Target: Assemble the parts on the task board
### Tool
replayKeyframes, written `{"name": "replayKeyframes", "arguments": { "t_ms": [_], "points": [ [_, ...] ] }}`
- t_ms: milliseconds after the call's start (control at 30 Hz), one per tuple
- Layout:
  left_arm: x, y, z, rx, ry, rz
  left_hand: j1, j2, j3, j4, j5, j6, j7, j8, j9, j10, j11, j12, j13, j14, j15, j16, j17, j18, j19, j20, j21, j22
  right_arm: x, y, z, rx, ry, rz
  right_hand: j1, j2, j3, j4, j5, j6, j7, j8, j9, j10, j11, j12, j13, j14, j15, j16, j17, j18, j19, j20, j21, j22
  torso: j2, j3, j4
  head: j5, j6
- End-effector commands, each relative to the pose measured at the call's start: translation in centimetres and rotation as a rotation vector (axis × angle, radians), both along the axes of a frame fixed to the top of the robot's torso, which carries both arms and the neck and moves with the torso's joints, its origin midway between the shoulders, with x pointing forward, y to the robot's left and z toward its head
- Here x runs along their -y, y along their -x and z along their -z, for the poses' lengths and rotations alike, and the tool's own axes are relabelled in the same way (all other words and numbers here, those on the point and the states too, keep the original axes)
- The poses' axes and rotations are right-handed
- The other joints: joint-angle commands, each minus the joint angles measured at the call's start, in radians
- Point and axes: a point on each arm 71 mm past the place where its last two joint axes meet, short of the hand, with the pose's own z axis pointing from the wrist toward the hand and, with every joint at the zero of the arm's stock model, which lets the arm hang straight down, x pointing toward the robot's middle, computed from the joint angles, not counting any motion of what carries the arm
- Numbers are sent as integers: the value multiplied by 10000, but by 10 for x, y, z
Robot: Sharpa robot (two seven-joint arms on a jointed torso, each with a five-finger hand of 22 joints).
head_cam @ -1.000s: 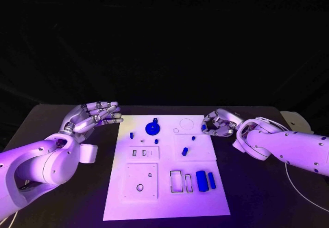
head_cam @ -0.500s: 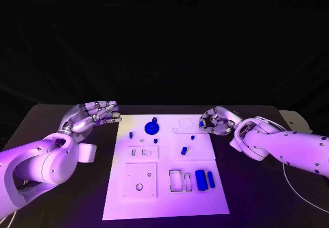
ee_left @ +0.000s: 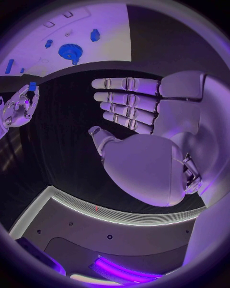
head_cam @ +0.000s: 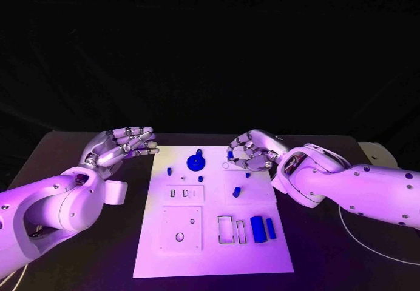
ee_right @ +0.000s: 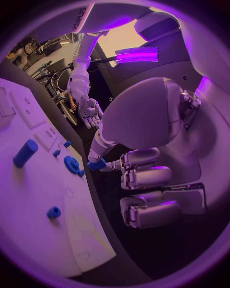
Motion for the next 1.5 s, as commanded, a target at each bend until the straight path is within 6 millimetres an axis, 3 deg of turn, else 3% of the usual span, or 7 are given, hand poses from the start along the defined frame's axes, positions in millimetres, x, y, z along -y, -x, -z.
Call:
{"name": "replayKeyframes", "arguments": {
  "t_ms": [33,133,267,433,600,1100,1500],
  "points": [
    [5,-1,-1,61,110,232,-67,-11,8,-47,21,-62,258,-21,-8,21,23,-38,11,0,36,-54,16,140,65,19,-40,-11,-24,5,-1,314,631,-94,-105,36,134,217,34,-18,-66,686,897,206,-81,-60,1660,1024,-78,34,2632,-143,1063,-65,45,2629,-45,-25,67,104,-54],
    [8,-1,0,51,118,268,-67,-11,8,-47,21,-62,258,-21,-8,21,23,-38,11,0,36,-54,16,140,65,19,-40,-11,-44,8,0,362,659,-445,-140,19,135,233,85,-39,-65,696,911,203,-81,-65,1658,1024,-80,34,2632,-143,1063,-67,45,2629,-45,-37,74,139,-40],
    [12,-2,0,38,137,336,-67,-11,8,-47,21,-62,258,-21,-8,21,23,-38,11,0,36,-54,16,140,65,19,-40,-11,-67,12,7,426,805,-858,-160,5,146,235,153,-58,-68,712,927,199,-83,-69,1656,1024,-82,34,2632,-143,1063,-70,45,2629,-63,-68,98,118,-129],
    [15,-1,0,16,159,419,-67,-11,8,-47,21,-62,258,-21,-8,21,23,-38,11,0,36,-54,16,140,65,19,-40,-11,-85,15,19,282,1116,-1177,-167,-104,131,185,200,-81,-71,739,955,188,-88,-84,1646,1024,-87,34,2632,-143,1063,-74,45,2629,-34,-51,59,197,-155],
    [15,-1,0,3,161,437,-67,-11,8,-47,21,-62,258,-21,-8,21,23,-38,11,0,36,-54,16,140,65,19,-40,-11,-97,19,31,125,1452,-1412,-191,-136,119,187,202,-86,-67,748,963,183,-85,-91,1641,1024,-86,34,2632,-143,1063,-75,45,2629,-31,-35,67,270,-208],
    [16,-1,0,-11,170,474,-78,-13,9,-54,21,-54,254,-18,-7,39,19,-42,13,4,34,-62,28,140,69,20,-43,-16,-107,24,55,-243,2159,-1585,-309,-228,72,232,207,-80,-69,782,987,204,-84,-70,1665,1024,-85,34,2632,-143,1063,-76,45,2629,-29,-28,63,369,-310],
    [16,-2,1,-20,167,478,-89,-13,10,-56,21,-54,255,-20,-7,43,19,-49,13,3,34,-69,35,140,70,20,-46,-19,-109,23,63,-426,2349,-1539,-406,-290,38,280,205,-72,-76,803,999,218,-89,-55,1681,1024,-88,34,2632,-143,1063,-78,45,2629,-22,-29,68,361,-285]
  ]
}}
